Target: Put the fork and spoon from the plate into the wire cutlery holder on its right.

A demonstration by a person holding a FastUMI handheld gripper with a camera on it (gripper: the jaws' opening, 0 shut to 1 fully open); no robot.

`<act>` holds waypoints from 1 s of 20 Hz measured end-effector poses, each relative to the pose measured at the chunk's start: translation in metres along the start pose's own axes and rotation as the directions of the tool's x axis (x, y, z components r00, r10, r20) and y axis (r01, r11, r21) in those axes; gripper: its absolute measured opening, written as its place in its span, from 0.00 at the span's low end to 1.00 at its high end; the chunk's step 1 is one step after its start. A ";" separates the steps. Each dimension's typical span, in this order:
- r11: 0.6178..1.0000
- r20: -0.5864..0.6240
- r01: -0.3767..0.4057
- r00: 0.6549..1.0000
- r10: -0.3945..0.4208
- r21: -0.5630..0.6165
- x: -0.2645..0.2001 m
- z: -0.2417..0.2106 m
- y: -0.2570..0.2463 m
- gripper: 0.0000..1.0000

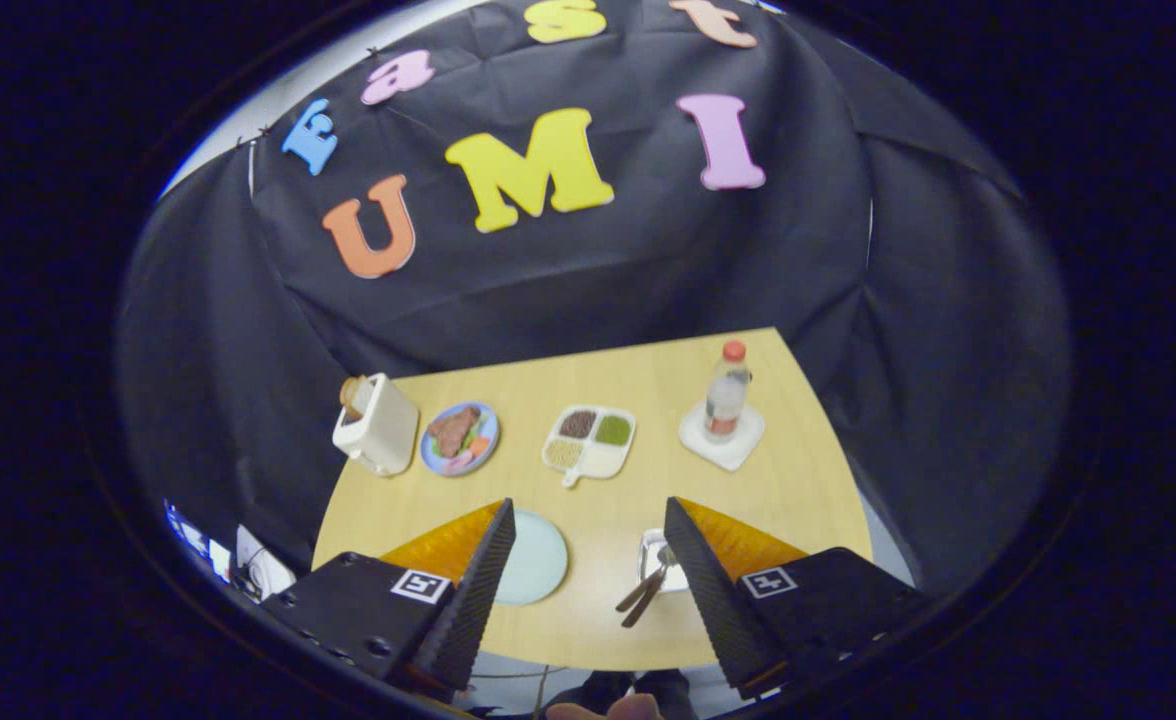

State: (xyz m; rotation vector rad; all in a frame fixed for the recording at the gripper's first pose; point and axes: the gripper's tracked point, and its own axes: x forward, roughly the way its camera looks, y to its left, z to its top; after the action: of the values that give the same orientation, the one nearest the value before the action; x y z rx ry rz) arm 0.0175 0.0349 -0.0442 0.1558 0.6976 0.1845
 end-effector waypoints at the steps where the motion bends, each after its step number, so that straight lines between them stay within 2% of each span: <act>1: 1.000 0.059 -0.006 0.998 0.006 0.005 -0.005 0.012 0.004 0.91; 3: 1.000 0.197 -0.013 0.980 0.014 -0.002 -0.014 0.037 0.007 0.91; 6: 0.999 0.392 -0.025 0.919 0.042 -0.049 -0.041 0.061 0.015 0.91; 11: 0.993 0.562 0.044 0.827 0.024 -0.107 -0.065 0.065 0.019 0.91; 13: 0.994 0.576 0.045 0.817 0.023 -0.104 -0.060 0.062 0.024 0.91; 17: 0.995 0.573 0.048 0.820 0.013 -0.092 -0.052 0.062 0.024 0.91; 20: 0.992 0.582 0.074 0.813 -0.003 -0.099 -0.049 0.065 0.023 0.91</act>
State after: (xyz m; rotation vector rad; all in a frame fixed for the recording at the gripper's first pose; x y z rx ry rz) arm 0.0205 0.0411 0.0395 0.0768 0.0713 0.1272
